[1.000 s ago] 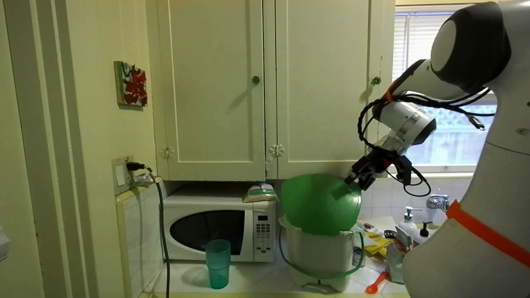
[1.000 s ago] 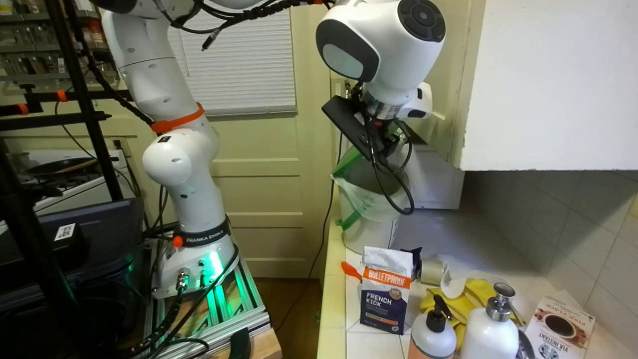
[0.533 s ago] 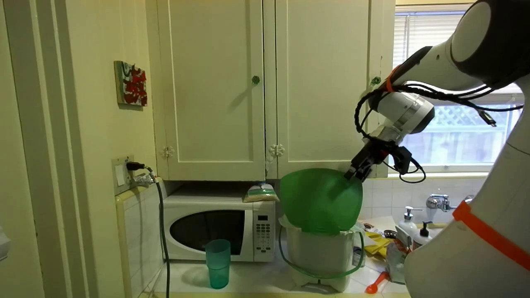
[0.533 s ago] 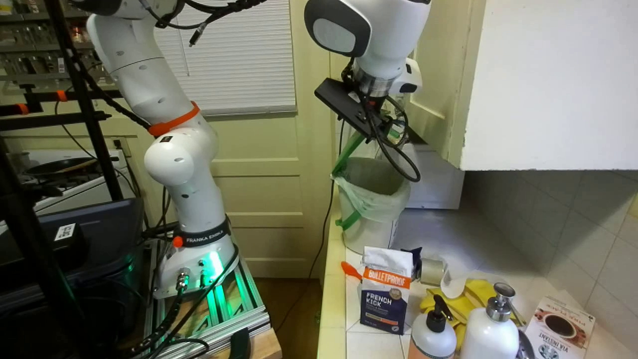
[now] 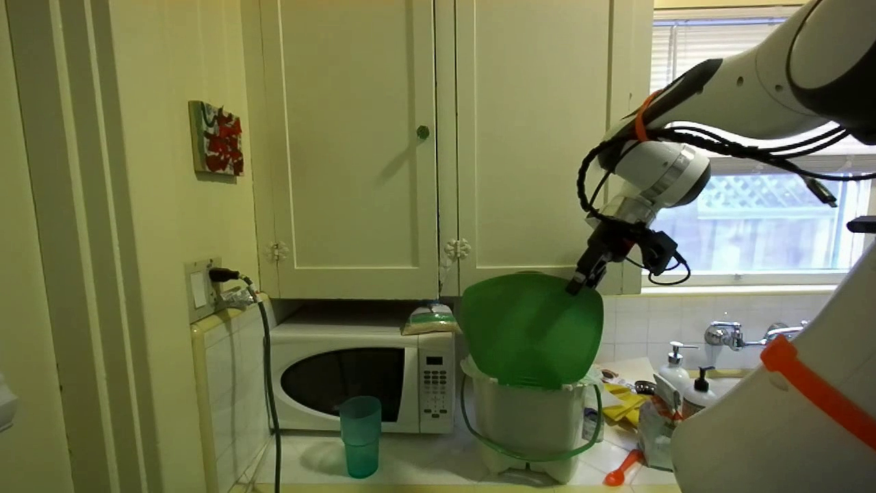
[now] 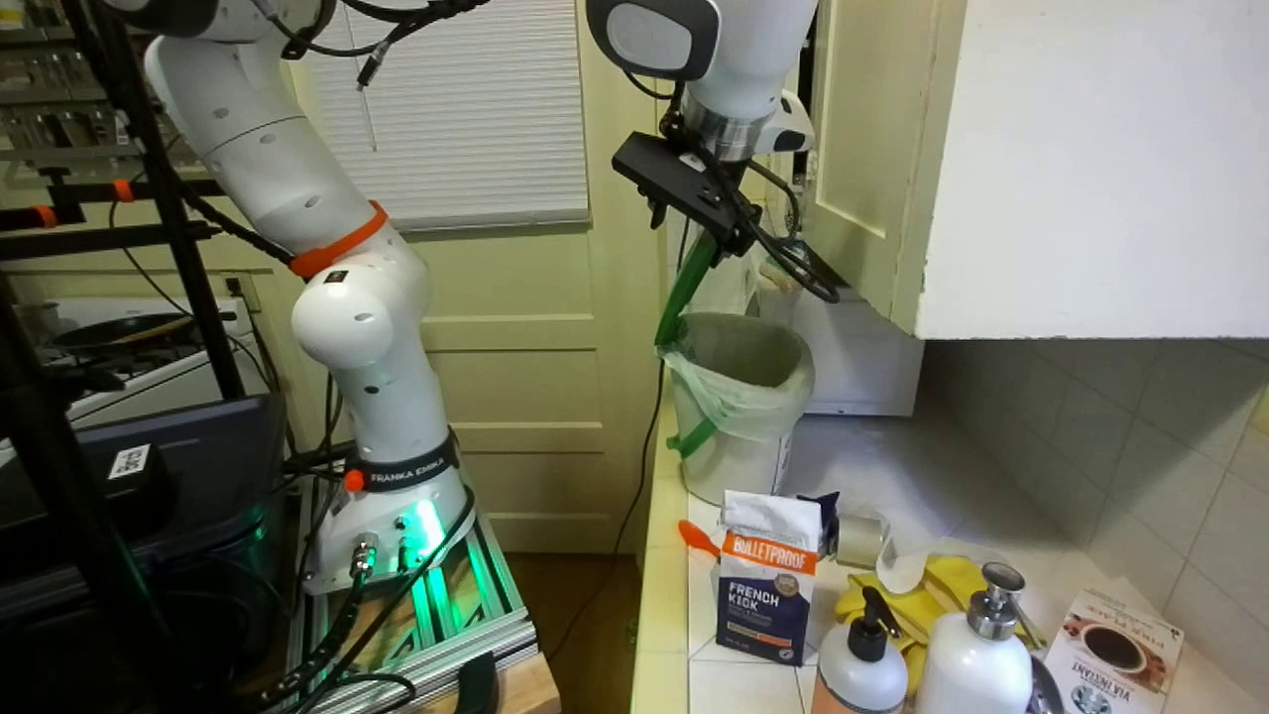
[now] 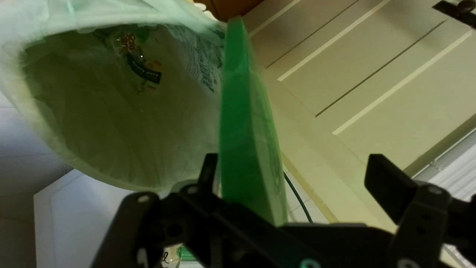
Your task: Open the trash can
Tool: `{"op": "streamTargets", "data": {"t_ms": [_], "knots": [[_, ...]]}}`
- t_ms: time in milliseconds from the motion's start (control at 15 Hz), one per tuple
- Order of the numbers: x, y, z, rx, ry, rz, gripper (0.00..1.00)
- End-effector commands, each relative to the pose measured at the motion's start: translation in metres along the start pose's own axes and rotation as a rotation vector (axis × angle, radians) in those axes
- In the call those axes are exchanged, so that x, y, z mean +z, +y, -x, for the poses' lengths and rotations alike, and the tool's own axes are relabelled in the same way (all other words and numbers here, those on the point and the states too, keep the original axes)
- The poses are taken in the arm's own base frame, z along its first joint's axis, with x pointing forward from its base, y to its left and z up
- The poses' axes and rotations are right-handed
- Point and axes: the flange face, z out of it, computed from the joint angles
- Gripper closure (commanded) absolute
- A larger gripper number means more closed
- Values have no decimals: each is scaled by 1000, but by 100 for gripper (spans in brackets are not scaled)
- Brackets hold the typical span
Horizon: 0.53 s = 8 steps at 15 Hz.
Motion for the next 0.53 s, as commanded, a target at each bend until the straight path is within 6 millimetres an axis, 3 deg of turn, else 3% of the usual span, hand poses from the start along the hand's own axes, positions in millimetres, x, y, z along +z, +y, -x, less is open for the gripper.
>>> {"op": "streamTargets", "data": {"t_ms": [0, 467], "knots": [[6, -18, -3, -43, -51, 15, 0], [15, -31, -18, -91, -88, 21, 0]]}}
